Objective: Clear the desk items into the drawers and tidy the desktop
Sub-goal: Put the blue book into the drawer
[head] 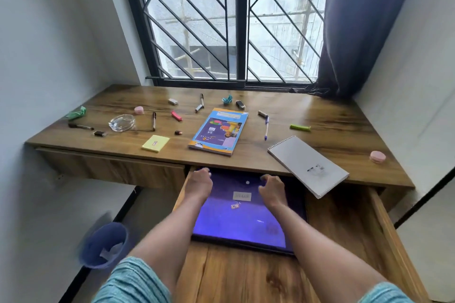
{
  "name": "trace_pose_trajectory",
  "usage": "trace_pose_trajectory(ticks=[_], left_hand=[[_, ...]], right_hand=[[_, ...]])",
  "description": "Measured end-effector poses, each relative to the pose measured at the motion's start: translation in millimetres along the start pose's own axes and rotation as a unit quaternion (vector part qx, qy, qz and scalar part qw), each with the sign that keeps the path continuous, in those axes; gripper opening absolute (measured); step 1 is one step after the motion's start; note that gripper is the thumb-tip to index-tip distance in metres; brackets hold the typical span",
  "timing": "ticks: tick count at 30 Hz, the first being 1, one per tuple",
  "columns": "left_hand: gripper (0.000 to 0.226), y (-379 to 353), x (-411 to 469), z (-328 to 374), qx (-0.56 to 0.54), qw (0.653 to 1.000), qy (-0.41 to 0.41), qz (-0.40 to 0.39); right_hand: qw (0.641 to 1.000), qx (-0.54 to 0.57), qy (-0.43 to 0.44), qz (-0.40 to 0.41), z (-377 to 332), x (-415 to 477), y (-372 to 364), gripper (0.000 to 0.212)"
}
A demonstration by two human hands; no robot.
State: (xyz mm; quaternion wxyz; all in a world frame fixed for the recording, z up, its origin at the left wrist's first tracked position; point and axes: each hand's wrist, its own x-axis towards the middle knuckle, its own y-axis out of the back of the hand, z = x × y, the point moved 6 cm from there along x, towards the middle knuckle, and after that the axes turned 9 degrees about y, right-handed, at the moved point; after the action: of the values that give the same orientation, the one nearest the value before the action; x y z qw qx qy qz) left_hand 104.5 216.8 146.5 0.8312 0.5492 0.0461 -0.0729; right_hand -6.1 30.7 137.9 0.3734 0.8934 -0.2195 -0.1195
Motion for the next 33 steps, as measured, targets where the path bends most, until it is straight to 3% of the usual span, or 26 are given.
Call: trace_pose_trajectory(ticks=[5, 9, 14, 17, 22, 25, 28, 31, 33], left_hand=[[0.037, 26.9, 71.8, 11.2, -0.016, 0.997, 0.081, 0.006], [0.037, 35.0, 115.6, 18.7, -0.027, 0.992, 0.120, 0.009], [0.051, 25.6, 146.6, 17.9, -0.061, 0.983, 0.170, -0.006], [0.050, 21.6, 154.7, 15.2, -0.082, 0.977, 0.198, -0.005], [0.046, 24.2, 158.6, 5.1, -0.186, 0.951, 0.248, 0.026], [0.038, 27.5, 155.7, 5.7, -0.296, 0.918, 0.262, 0.020], [0.030, 37.3, 152.6, 12.7, -0.402, 0.883, 0.240, 0.030], [0.015, 49.6, 141.0, 30.1, -0.441, 0.876, 0.194, 0.021], [0.019, 55.8, 128.8, 42.5, -0.481, 0.859, 0.173, 0.010]], right_hand=[[0.998, 0.024, 0.055, -0.028, -41.4, 68.2, -13.8, 0.041], [0.987, -0.007, 0.130, -0.093, -66.6, 117.6, -40.8, 0.046], [0.963, -0.106, 0.197, -0.152, -76.7, 153.3, -87.8, 0.067], [0.958, -0.127, 0.221, -0.133, -77.2, 153.4, -105.9, 0.082], [0.946, -0.197, 0.257, -0.034, -71.3, 147.8, -118.6, 0.099], [0.931, -0.275, 0.237, -0.026, -72.9, 142.5, -112.9, 0.096], [0.927, -0.284, 0.245, -0.008, -79.5, 136.4, -105.6, 0.092], [0.895, -0.252, 0.352, 0.106, -102.6, 128.8, -88.0, 0.050], [0.886, -0.219, 0.377, 0.159, -117.2, 125.9, -69.5, 0.038]])
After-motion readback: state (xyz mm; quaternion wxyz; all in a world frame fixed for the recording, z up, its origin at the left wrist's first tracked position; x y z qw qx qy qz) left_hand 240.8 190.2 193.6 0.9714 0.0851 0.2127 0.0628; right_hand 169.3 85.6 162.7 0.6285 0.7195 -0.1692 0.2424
